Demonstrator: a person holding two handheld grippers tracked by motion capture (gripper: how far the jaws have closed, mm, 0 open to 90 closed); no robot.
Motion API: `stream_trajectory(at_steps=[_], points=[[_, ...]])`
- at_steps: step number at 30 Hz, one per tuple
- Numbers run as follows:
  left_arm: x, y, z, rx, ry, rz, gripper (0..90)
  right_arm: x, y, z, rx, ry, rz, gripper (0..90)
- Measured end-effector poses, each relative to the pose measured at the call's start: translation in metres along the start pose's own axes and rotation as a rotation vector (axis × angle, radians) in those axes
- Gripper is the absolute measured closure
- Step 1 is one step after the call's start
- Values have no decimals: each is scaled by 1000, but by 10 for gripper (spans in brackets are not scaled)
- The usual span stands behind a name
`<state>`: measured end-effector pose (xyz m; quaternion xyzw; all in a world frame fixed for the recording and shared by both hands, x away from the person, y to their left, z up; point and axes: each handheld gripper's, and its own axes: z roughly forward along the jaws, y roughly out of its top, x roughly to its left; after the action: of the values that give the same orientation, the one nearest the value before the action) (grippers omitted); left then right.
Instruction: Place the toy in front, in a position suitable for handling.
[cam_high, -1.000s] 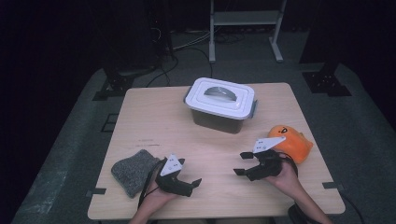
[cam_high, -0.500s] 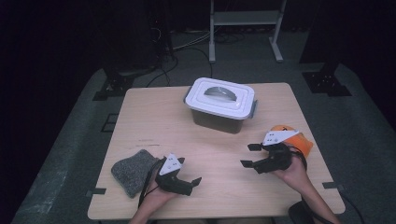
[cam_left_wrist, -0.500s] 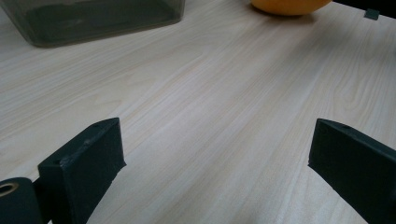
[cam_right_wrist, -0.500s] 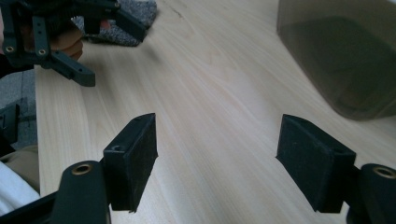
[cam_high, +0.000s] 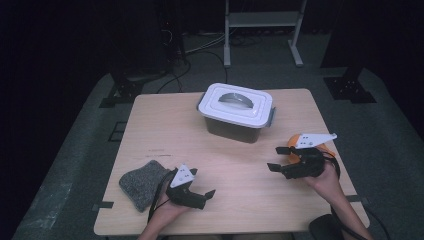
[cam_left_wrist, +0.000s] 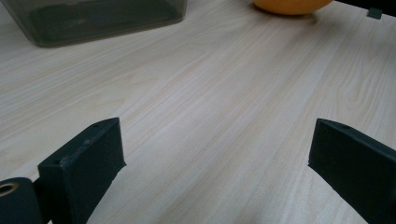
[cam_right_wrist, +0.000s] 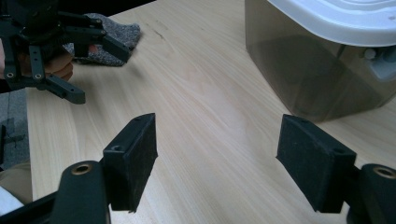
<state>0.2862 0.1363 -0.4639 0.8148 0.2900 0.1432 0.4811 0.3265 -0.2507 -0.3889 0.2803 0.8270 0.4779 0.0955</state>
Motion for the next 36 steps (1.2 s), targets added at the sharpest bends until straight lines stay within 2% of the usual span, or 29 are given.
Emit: stream_trajectory(at_steps=[9, 17, 23, 32, 36], points=[[2, 3, 3, -3, -1, 9, 26, -2, 3, -4, 9, -17, -5, 275], [3, 11, 12, -7, -27, 30, 26, -8, 4, -13, 12, -44, 8, 272], [3, 16, 18, -13, -51, 44, 26, -17, 1, -21, 6, -64, 39, 269], [3, 22, 24, -19, -70, 59, 26, -33, 6, -35, -5, -104, 61, 266], [3, 24, 26, -20, -76, 64, 26, -50, 6, -37, -3, -128, 81, 266]])
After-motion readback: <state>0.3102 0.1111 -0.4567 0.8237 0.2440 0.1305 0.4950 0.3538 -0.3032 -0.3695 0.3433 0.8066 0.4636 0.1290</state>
